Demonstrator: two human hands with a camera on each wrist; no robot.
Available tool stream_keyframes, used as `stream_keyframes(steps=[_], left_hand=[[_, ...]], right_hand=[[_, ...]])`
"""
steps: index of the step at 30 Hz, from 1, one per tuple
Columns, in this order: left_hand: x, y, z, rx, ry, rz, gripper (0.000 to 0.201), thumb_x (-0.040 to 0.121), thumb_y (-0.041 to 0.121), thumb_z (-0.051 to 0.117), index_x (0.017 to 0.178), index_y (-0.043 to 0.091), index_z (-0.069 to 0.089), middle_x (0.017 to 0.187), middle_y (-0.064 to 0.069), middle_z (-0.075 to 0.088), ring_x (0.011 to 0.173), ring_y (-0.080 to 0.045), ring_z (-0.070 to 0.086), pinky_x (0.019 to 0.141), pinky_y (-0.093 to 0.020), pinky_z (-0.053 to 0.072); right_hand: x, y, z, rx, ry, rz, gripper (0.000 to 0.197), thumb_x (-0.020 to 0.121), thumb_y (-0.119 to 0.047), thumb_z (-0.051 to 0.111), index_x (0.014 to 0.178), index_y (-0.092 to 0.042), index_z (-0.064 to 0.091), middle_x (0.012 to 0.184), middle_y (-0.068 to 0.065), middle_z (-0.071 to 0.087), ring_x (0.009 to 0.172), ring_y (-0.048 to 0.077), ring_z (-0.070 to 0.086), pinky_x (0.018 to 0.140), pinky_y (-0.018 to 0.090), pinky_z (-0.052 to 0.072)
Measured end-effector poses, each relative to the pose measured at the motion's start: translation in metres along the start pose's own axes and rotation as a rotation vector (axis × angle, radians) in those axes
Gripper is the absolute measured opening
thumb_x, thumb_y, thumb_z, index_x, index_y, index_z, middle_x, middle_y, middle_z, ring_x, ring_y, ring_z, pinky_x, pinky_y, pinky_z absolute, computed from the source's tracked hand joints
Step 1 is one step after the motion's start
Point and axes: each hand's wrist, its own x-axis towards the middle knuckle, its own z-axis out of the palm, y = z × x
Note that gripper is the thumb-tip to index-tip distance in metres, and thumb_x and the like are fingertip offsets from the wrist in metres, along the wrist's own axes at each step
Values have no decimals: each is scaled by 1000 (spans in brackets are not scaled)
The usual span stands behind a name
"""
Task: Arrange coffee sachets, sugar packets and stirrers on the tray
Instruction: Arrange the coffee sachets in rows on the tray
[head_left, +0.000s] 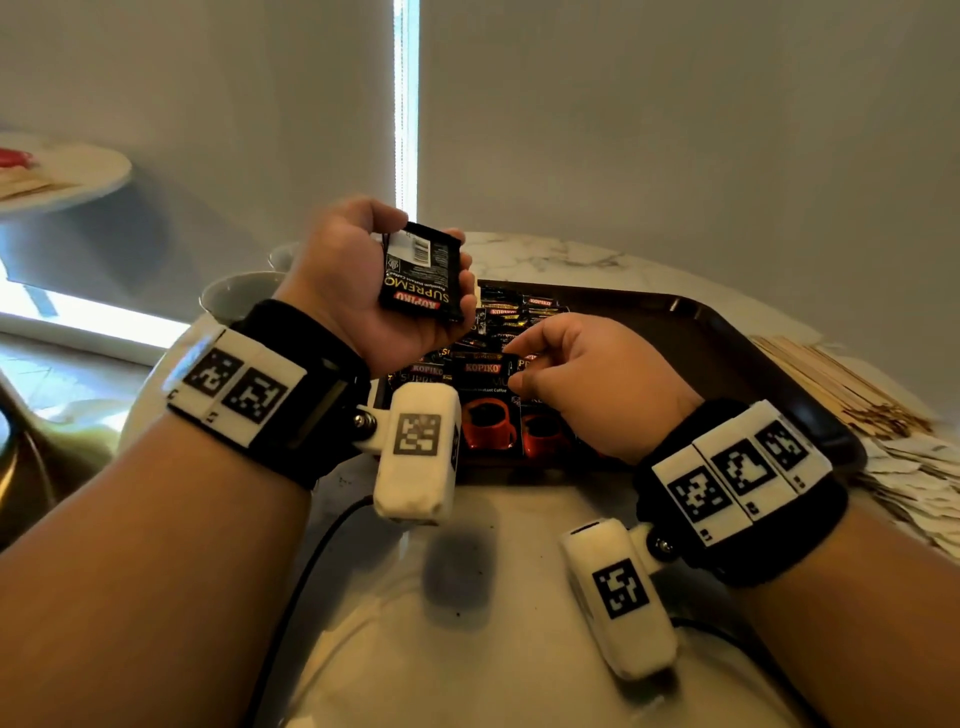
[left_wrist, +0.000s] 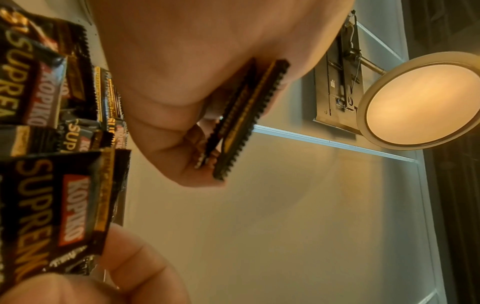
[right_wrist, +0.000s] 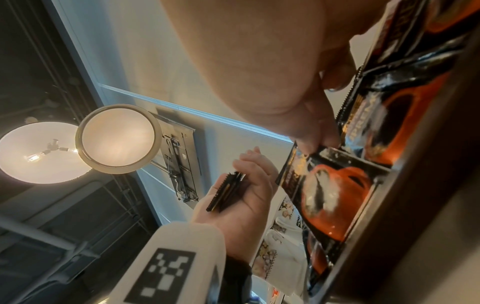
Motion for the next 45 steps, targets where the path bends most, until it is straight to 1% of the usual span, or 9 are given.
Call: stream_keyframes(steps=[5, 11, 15, 19, 23, 28, 36, 41, 45], left_hand=[[1, -3, -2, -22, 28, 9, 49, 86, 28, 39, 119, 1, 62, 88, -13, 62, 70, -24, 61, 62, -32, 54], [2, -8, 1, 22, 45, -11, 45, 90, 26, 36, 119, 3, 61, 86, -13, 62, 69, -25, 62, 65, -36, 58], [4, -13, 0, 108, 75, 9, 46, 94, 18, 37, 130, 3, 61, 97, -17, 69, 79, -31, 71, 67, -42, 60], [4, -19, 7, 241, 78, -14, 44, 97, 14, 41, 136, 8, 60, 120, -21, 70, 92, -35, 72, 67, -36, 61], [3, -27, 14, 303, 85, -12, 40, 98, 10, 49, 137, 2, 56, 110, -22, 69, 74, -28, 73, 55, -32, 58], [6, -34, 16, 350, 86, -27, 35, 100, 8, 52, 133, 4, 59, 116, -21, 68, 86, -28, 71, 57, -32, 59], [8, -41, 18, 317, 98, -37, 34, 98, 12, 59, 132, 8, 62, 126, -22, 65, 87, -29, 70, 60, -34, 60], [8, -39, 17, 267, 113, -17, 41, 97, 24, 64, 132, 4, 58, 110, -18, 64, 89, -32, 68, 70, -40, 61], [8, -37, 16, 214, 119, 51, 31, 99, 19, 61, 128, 8, 60, 99, -11, 60, 76, -22, 64, 66, -35, 60]], right_hand=[[-2, 1, 0, -4, -7, 19, 28, 91, -23, 72, 117, -32, 67, 92, -5, 73, 83, 12, 72, 76, 26, 60], [-3, 4, 0, 54, 25, 23, 33, 92, -21, 71, 124, -30, 68, 96, -11, 70, 77, 2, 70, 55, 7, 50], [-6, 9, -5, 118, 129, -47, 27, 94, -19, 68, 119, -31, 69, 96, -6, 72, 86, 9, 70, 79, 28, 60], [-11, 15, -10, 235, 192, -148, 35, 92, -14, 70, 120, -34, 66, 94, 1, 71, 89, 20, 71, 83, 42, 61], [-15, 21, -14, 346, 184, -202, 50, 89, -10, 72, 129, -38, 64, 106, 4, 65, 97, 19, 69, 83, 41, 62], [-18, 19, -13, 371, 163, -263, 44, 88, -7, 72, 117, -41, 72, 108, -1, 72, 99, 19, 71, 85, 45, 61], [-20, 17, -14, 298, 246, -339, 27, 90, -9, 71, 98, -34, 77, 90, -21, 70, 90, 0, 67, 76, 14, 52], [-19, 19, -14, 391, 360, -306, 23, 91, -13, 71, 91, -34, 79, 95, -7, 76, 89, 22, 72, 83, 49, 60], [-16, 22, -16, 446, 376, -209, 12, 91, -14, 71, 96, -23, 79, 94, -1, 78, 95, 18, 73, 91, 49, 58]])
